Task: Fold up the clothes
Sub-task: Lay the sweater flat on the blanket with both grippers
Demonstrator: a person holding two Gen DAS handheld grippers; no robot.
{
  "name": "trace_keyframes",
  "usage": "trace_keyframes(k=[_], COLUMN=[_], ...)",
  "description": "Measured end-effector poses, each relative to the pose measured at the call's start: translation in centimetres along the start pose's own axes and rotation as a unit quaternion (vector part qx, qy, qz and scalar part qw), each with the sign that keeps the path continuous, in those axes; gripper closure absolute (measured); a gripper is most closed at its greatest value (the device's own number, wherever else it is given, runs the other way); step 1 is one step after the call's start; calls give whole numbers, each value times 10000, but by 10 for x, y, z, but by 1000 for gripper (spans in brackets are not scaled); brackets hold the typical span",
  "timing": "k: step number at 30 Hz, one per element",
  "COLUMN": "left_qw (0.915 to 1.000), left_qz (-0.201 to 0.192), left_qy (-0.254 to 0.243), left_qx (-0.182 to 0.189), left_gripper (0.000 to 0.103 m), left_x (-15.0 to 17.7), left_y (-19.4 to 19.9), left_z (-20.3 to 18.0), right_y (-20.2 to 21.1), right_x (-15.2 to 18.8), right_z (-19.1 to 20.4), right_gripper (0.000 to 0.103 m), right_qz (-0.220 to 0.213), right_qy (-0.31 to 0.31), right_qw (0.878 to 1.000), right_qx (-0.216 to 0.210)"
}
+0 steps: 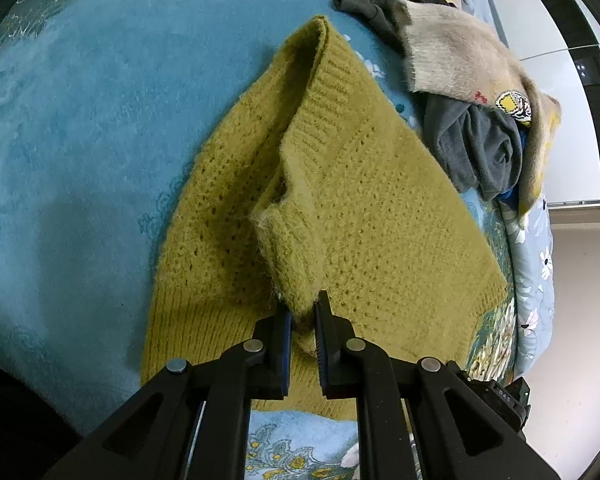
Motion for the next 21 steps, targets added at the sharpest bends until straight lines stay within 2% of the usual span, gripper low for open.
trace_keyframes(k=[1, 5, 8, 11, 13, 21], left_qw=[10000, 9992, 9981, 9990, 9977, 9919], left_qz=[-58, -363, -467, 157, 423, 944], left_qy=[-26, -174, -379, -302, -184, -262], left_qx=[-13, 37, 122, -282, -505, -806], left_gripper=[93, 93, 93, 93, 93, 93], left_x=[1, -1, 3, 10, 16, 25], left_y=[3, 18, 31, 11, 4, -6], left_z=[-1, -5, -9, 2, 12, 26], right_y=[2, 29, 37, 33, 30, 20], right_x=[-1, 7, 16, 21, 24, 36], right_z=[6, 52, 56, 42, 33, -3], right_gripper=[92, 93, 93, 93, 93, 93], right_qz=[-36, -283, -303, -179, -97, 233], right_qy=[99, 1139, 1472, 1488, 1499, 1538], right_qw=[9999, 9931, 9886, 9884, 9879, 9838], right_qx=[0, -82, 61, 252, 379, 886])
Point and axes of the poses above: each gripper's, at about its wrist camera, not at the fingertips, and y roughly against the way its jaws point, z to its left, x to its underside, the point moved 5 cm from there along -y, roughly the way its jaws point, and after that the axes turned 4 degrees about -x, right-handed, at the moved point
